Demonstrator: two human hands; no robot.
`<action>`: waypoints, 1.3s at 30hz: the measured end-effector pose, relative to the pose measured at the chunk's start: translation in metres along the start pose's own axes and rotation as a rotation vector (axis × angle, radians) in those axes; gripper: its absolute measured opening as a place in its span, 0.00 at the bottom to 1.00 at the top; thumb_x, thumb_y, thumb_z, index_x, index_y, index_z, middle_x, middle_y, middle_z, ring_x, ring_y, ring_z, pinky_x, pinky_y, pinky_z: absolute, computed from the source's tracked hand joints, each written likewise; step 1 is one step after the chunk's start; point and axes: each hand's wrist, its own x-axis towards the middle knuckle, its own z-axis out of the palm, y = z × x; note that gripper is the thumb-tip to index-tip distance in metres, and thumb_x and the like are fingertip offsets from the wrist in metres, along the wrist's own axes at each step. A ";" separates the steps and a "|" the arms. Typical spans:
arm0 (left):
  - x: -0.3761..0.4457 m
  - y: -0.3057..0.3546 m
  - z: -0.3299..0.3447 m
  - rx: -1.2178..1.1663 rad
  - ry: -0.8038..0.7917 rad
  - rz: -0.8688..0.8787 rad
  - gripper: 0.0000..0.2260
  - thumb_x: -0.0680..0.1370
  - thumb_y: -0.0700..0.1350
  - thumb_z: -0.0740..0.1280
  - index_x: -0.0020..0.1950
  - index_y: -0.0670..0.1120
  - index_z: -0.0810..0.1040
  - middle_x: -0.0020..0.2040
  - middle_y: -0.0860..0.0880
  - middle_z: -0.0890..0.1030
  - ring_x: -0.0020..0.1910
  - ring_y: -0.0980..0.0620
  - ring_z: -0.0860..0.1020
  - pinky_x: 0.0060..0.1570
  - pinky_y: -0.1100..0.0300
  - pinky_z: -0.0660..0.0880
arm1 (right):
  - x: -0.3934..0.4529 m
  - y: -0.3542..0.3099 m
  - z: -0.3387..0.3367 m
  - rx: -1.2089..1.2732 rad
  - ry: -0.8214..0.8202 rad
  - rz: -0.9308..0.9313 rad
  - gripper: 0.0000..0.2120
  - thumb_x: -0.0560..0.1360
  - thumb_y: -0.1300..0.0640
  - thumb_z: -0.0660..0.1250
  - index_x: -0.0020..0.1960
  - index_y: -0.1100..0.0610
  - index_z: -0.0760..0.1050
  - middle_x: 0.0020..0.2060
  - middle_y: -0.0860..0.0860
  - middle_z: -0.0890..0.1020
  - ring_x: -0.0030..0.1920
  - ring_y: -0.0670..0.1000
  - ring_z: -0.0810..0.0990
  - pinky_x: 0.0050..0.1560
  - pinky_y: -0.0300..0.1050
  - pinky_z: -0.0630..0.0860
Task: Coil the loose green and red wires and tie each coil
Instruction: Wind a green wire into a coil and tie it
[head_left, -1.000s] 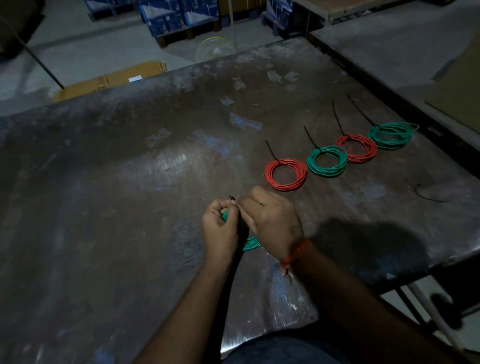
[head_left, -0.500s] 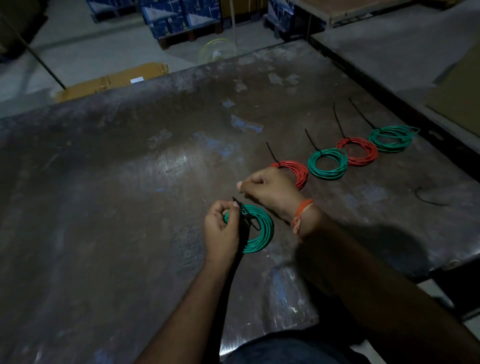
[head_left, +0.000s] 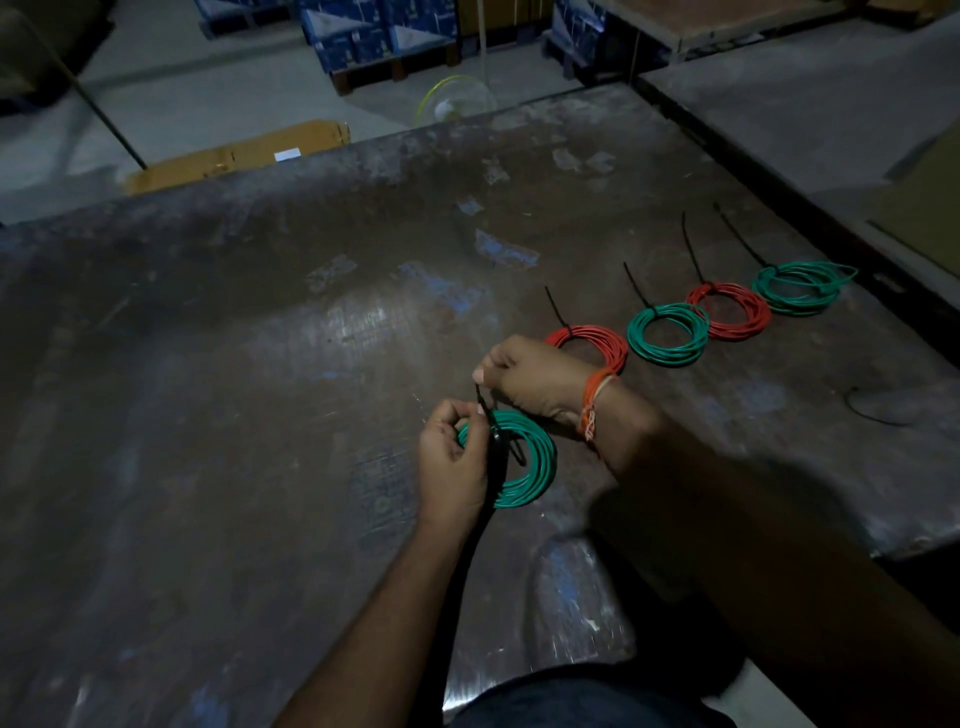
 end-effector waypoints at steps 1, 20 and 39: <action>0.000 -0.001 -0.001 0.003 -0.002 -0.011 0.08 0.76 0.53 0.69 0.42 0.50 0.76 0.37 0.38 0.77 0.37 0.42 0.74 0.38 0.40 0.72 | -0.001 -0.005 -0.001 -0.076 0.032 -0.038 0.14 0.83 0.57 0.63 0.39 0.61 0.73 0.34 0.57 0.73 0.35 0.52 0.71 0.39 0.46 0.67; 0.000 0.001 -0.002 0.105 -0.012 0.069 0.10 0.78 0.51 0.66 0.41 0.48 0.73 0.34 0.42 0.74 0.34 0.47 0.72 0.35 0.45 0.70 | -0.003 -0.002 -0.007 0.280 -0.019 0.098 0.10 0.75 0.61 0.74 0.39 0.68 0.81 0.32 0.59 0.80 0.31 0.51 0.77 0.35 0.39 0.74; -0.002 0.003 -0.001 0.147 -0.037 0.053 0.11 0.82 0.55 0.63 0.46 0.48 0.76 0.38 0.45 0.75 0.39 0.42 0.74 0.43 0.28 0.74 | 0.002 -0.001 -0.005 0.586 0.098 -0.084 0.08 0.80 0.68 0.64 0.59 0.64 0.74 0.39 0.56 0.82 0.26 0.40 0.74 0.24 0.31 0.67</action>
